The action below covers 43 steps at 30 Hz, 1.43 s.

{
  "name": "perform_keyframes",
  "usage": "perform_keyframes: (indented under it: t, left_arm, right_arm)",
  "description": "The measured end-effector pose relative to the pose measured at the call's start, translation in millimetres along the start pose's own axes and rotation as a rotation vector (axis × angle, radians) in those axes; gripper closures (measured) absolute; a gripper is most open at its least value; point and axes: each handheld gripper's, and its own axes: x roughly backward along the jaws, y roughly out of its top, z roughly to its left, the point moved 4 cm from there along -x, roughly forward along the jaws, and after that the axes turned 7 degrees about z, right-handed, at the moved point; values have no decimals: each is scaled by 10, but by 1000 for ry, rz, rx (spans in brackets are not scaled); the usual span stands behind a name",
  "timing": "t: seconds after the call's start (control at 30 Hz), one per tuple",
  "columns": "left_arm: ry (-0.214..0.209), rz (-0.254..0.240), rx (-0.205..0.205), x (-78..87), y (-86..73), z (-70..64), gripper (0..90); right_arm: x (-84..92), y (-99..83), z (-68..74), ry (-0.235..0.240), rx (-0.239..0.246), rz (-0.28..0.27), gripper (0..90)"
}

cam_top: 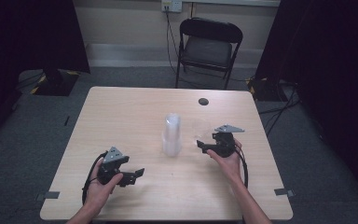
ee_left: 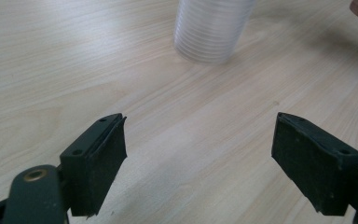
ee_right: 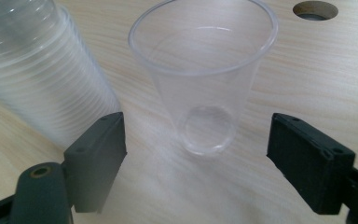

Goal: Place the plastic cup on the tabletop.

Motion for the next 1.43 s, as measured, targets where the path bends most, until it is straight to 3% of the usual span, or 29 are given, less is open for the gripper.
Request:
perform_keyframes:
  t: [0.3, 0.6, 1.07, 1.3, 1.43]
  left_arm:
    - [11, 8, 8, -3, -22, 26, 175]
    - [49, 24, -1, 1, -58, 28, 176]
    - [40, 30, -2, 1, -74, 5, 184]
    - [26, 32, 0, -21, -67, 8, 189]
    - [19, 39, 2, -30, -73, 19, 192]
  right_arm:
    - [228, -75, 49, 18, 2, 0, 208]
    - [445, -148, 154, 26, 23, 7, 218]
    - [706, -504, 233, 56, -4, 39, 218]
    - [687, -662, 231, 53, -16, 51, 209]
    - [627, -704, 174, 17, -2, 76, 201]
